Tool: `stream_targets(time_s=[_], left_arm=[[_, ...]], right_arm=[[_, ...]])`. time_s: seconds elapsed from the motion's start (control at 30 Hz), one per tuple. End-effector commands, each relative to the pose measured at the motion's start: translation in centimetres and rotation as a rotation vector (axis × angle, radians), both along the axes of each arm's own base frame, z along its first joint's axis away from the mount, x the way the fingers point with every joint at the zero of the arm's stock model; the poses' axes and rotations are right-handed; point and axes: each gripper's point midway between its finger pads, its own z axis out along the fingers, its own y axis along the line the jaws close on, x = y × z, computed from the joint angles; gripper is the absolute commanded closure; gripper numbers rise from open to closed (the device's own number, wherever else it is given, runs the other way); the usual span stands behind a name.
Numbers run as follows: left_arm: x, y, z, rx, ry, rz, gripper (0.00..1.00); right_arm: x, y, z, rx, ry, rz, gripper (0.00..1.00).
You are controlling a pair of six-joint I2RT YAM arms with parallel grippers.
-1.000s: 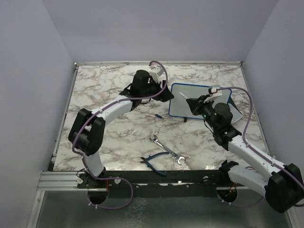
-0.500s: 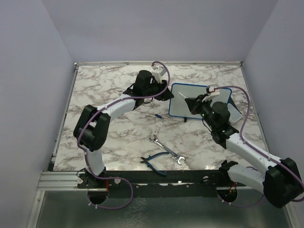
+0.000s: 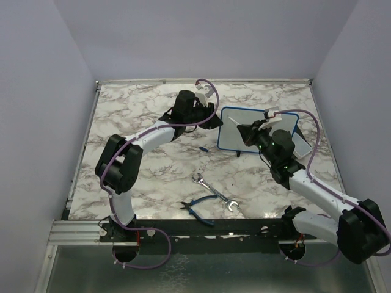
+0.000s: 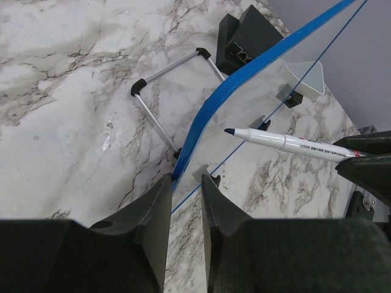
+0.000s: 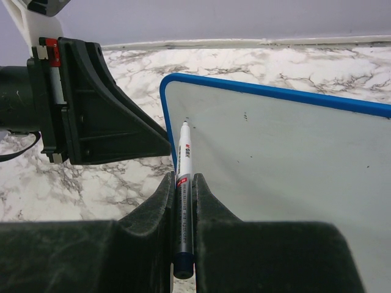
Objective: Write a sentence on the whiteboard
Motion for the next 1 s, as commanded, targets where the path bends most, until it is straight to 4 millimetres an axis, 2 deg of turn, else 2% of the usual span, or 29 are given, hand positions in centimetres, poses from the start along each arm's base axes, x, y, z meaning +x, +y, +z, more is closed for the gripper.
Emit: stream_targets(time_s=[0.0,0.43,0.97], left_arm=[[-0.3,-1.1,0.9,-0.025,-0.032,-0.053,0.74],[-0.3,-1.0,1.0,-0.023,-0.033,-0.048,0.75],[-0.1,-0.9,1.0,-0.014,-0.037,-0.042,0.75]], right_arm=[[0.6,0.3,1.9,0.009,-0.058,-0.008,0.99],[0.7,-0.3,0.0,-0.015,-0.02,-0.036,0.99],[-0.5,-1.1,-3.4,-0.033,0.06,-0.053,0.99]])
